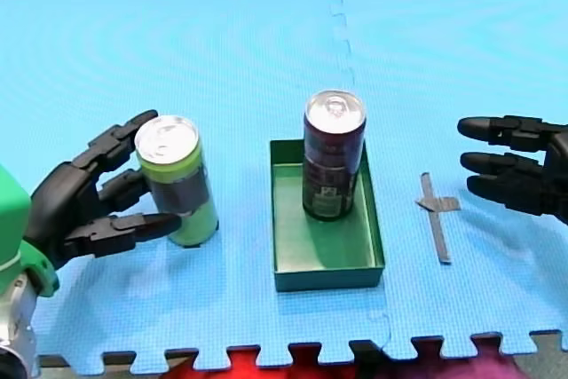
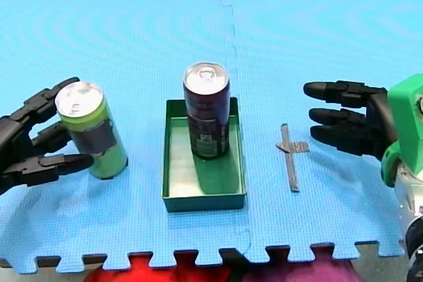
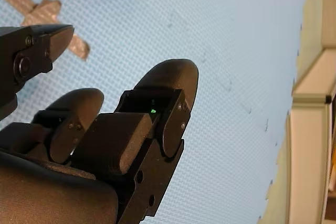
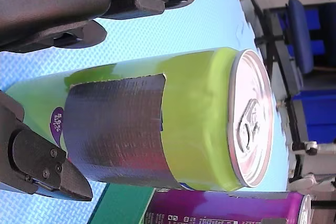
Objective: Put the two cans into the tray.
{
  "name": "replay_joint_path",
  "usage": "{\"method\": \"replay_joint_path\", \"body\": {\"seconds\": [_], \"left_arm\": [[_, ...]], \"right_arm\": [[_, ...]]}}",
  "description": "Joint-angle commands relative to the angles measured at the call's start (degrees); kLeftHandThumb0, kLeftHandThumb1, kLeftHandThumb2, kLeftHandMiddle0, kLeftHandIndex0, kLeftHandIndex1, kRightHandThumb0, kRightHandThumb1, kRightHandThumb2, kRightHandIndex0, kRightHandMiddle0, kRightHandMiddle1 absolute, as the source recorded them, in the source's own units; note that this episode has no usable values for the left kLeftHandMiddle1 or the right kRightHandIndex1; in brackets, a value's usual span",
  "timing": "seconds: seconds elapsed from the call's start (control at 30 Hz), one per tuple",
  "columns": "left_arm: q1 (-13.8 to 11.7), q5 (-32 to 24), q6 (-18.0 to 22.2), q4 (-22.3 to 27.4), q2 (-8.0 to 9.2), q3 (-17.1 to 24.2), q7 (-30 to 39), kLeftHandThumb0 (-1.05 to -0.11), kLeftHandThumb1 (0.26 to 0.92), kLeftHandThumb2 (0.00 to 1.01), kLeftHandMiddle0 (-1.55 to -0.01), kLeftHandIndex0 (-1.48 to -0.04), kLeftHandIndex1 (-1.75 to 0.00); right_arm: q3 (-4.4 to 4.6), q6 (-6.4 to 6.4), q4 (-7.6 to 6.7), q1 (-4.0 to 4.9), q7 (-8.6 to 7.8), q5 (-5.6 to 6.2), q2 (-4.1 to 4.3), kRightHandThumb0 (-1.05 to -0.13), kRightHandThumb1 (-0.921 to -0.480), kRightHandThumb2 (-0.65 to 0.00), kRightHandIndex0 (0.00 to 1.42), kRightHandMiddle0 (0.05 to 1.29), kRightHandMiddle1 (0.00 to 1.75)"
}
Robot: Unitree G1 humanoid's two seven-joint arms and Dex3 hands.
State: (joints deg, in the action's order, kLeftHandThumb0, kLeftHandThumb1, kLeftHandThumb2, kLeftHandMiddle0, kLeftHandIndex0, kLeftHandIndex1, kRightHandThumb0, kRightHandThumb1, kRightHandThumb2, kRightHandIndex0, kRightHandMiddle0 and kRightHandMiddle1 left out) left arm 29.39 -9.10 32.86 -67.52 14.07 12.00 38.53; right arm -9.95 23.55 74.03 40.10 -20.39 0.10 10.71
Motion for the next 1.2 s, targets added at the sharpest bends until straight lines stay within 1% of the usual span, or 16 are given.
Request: {"method": "replay_joint_path", "body": {"seconds": [0.0, 0.63, 1.17], "left_arm": [[0.3, 0.4, 0.7, -0.3, -0.04, -0.1, -0.4, -1.048, 0.767, 0.02, -0.28, -0.1, 0.0], [1.2, 1.1, 0.8, -0.7, -0.6, -0.3, -1.4, -1.048, 0.799, 0.02, -0.29, -0.09, 0.0], [1.2, 1.9, 1.1, -0.6, -1.2, -1.0, -2.0, -1.048, 0.816, 0.01, -0.27, -0.08, 0.0]], "right_arm": [[-0.08, 0.3, 0.01, -0.03, 0.01, 0.2, 0.12, -0.599, -0.767, 0.0, 0.76, 1.04, 0.0], [-0.04, 0.6, -0.07, -0.3, -0.36, 0.13, 0.34, -0.606, -0.774, -0.001, 0.76, 1.04, 0.0], [-0.11, 0.56, 0.02, -0.28, -0.39, 0.14, 0.42, -0.602, -0.777, 0.0, 0.75, 1.04, 0.0]]}}
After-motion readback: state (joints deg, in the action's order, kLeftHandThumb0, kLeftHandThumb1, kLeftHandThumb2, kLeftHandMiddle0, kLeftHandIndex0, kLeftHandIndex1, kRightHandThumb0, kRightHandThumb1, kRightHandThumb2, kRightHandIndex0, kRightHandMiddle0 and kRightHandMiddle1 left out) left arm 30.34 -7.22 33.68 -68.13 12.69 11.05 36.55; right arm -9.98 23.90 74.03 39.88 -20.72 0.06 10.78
